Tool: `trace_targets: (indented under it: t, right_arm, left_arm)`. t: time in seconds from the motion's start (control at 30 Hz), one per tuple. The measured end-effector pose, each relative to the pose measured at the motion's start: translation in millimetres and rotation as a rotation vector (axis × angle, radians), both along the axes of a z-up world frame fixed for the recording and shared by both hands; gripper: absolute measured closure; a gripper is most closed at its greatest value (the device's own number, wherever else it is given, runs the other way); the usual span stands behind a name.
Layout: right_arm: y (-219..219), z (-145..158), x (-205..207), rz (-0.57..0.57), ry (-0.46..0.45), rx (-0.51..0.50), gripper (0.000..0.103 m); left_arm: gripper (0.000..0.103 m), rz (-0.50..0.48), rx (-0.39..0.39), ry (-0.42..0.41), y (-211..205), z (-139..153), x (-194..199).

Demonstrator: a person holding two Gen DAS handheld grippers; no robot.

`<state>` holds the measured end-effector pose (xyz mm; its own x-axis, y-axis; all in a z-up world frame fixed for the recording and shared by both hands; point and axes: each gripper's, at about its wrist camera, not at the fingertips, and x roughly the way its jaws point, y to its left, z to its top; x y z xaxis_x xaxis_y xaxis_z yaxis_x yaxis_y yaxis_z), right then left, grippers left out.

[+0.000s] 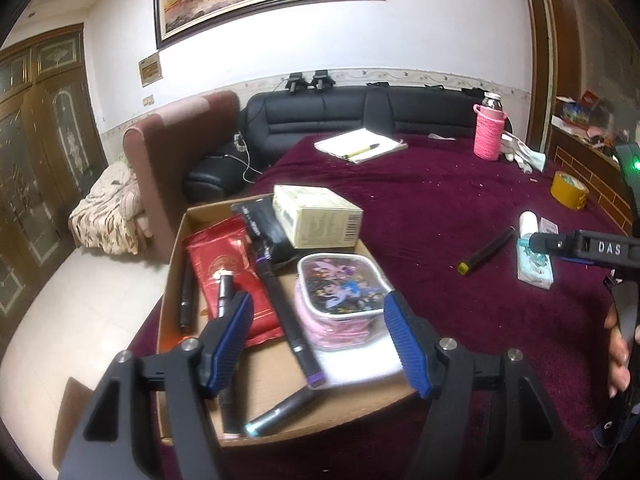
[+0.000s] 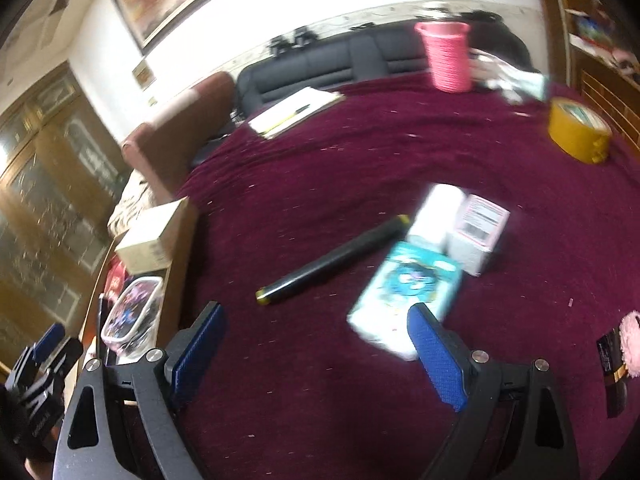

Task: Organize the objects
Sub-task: 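Move the left gripper to a yellow-capped black marker while the right approaches the blue cartoon pack, then grasp the yellow-capped black marker with the left gripper while the right grasps the blue cartoon pack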

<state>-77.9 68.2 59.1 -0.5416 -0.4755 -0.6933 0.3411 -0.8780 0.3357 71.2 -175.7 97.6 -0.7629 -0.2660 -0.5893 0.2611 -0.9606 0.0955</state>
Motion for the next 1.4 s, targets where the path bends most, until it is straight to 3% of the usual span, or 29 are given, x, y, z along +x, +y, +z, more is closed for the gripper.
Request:
trace_targets:
  t: [0.3,0.57,0.7,1.1,1.17,1.23,1.27,1.4]
  right_arm:
    - [34.7,-1.0,-10.8,-0.102,0.001,-0.036,0.008]
    - [83.3,-3.6,-21.8,-0.256,-0.034,-0.112,0.008]
    - [91.1,-6.6,-24.9,-0.278,-0.053,-0.133,0.009]
    - [89.5,-10.6,-27.3,-0.267,-0.086,-0.156,0.008]
    - [88.0,-10.5,-27.1,-0.263,-0.084,-0.152,0.008]
    - [86.5,-10.5,-27.1,-0.259,-0.083,-0.144,0.008]
    - [86.2,-10.8,-27.0,-0.259,-0.084,-0.144,0.008]
    - [84.7,-12.9,-28.0,-0.255,-0.094,-0.135,0.008]
  left_arm:
    - [0.036,-0.053,-0.049,-0.011,28.3,1.9,-13.6]
    - [0.036,-0.276,-0.045,-0.048,84.7,-4.1,-53.7]
    - [0.036,-0.345,-0.056,-0.139,109.0,-26.2,-98.0]
    - [0.039,-0.375,-0.057,-0.303,141.2,-75.6,-191.1]
    - [0.045,-0.389,-0.051,-0.326,148.4,-84.1,-199.7]
    - [0.072,-0.408,0.001,-0.316,148.0,-83.5,-200.1]
    - [0.076,-0.416,0.021,-0.319,148.5,-83.5,-200.2]
    - [0.089,-0.421,-0.018,-0.299,154.6,-85.3,-188.7]
